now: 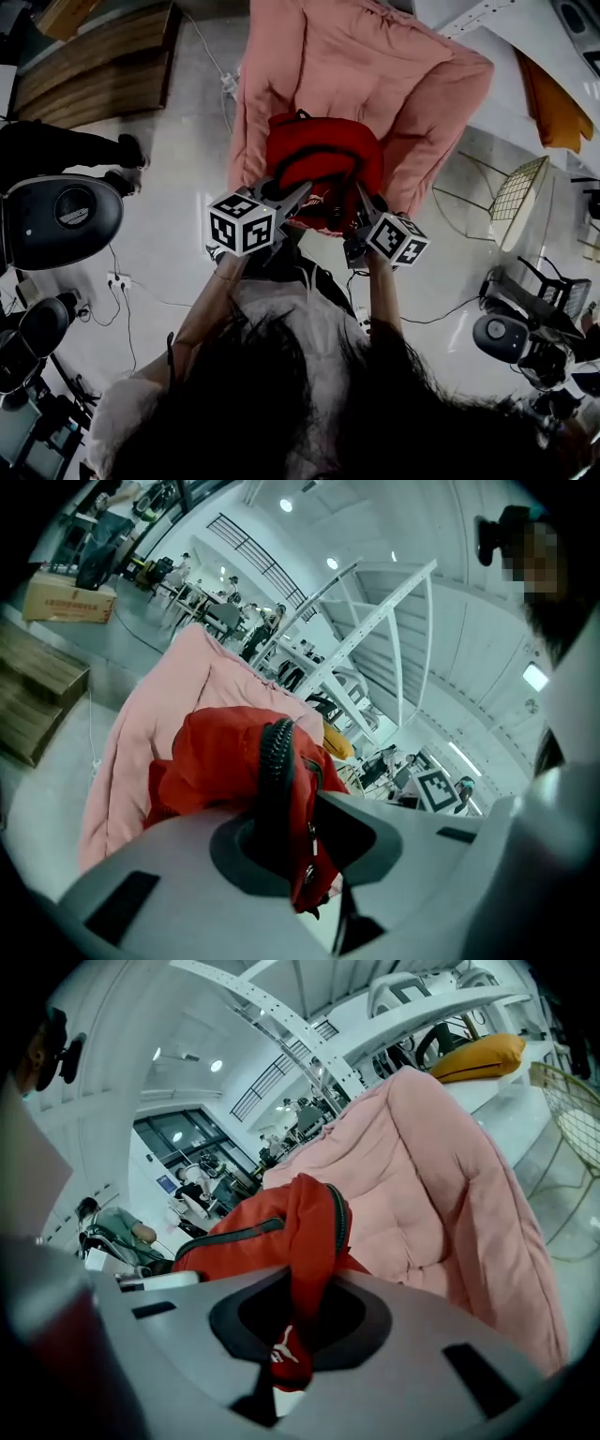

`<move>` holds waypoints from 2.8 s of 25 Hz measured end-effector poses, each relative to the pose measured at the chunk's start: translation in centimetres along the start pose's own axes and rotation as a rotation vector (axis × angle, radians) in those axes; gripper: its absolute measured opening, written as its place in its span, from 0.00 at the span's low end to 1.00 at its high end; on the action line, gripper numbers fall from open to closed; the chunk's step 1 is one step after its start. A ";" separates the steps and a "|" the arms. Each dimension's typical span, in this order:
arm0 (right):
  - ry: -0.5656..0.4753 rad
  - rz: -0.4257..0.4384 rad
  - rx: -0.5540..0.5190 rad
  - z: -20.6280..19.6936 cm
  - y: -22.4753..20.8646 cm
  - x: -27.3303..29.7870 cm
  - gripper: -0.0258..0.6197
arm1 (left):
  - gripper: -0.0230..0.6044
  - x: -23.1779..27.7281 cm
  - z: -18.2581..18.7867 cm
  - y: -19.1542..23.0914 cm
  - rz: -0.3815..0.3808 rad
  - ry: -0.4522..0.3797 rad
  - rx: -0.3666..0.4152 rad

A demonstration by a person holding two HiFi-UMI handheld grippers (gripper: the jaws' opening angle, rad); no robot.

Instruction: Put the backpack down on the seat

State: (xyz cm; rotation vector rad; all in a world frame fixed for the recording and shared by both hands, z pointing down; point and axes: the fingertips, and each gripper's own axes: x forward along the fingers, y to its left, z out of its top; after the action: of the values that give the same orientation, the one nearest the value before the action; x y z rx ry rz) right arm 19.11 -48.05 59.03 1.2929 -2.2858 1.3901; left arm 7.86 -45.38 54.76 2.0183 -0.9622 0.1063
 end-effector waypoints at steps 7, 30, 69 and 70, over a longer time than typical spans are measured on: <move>0.106 -0.098 0.018 0.6 -5.4 6.9 0.12 | 0.17 5.7 -0.4 6.9 0.040 0.057 -0.090; 0.404 -0.319 -0.091 -5.3 -19.0 17.3 0.17 | 0.27 15.4 -10.2 27.9 0.352 0.335 -0.172; -0.120 0.152 -0.452 -8.8 6.7 -14.7 0.21 | 0.27 -9.0 -4.2 -6.8 -0.057 -0.249 0.155; -0.133 0.159 -0.462 -9.2 7.1 -15.8 0.20 | 0.26 -9.9 -4.5 -8.2 -0.059 -0.262 0.171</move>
State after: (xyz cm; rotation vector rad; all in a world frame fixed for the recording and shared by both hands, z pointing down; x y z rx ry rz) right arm 20.95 -30.16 51.13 1.0995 -2.6340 0.7548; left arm 7.58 -33.56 47.99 2.2556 -1.0847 -0.1150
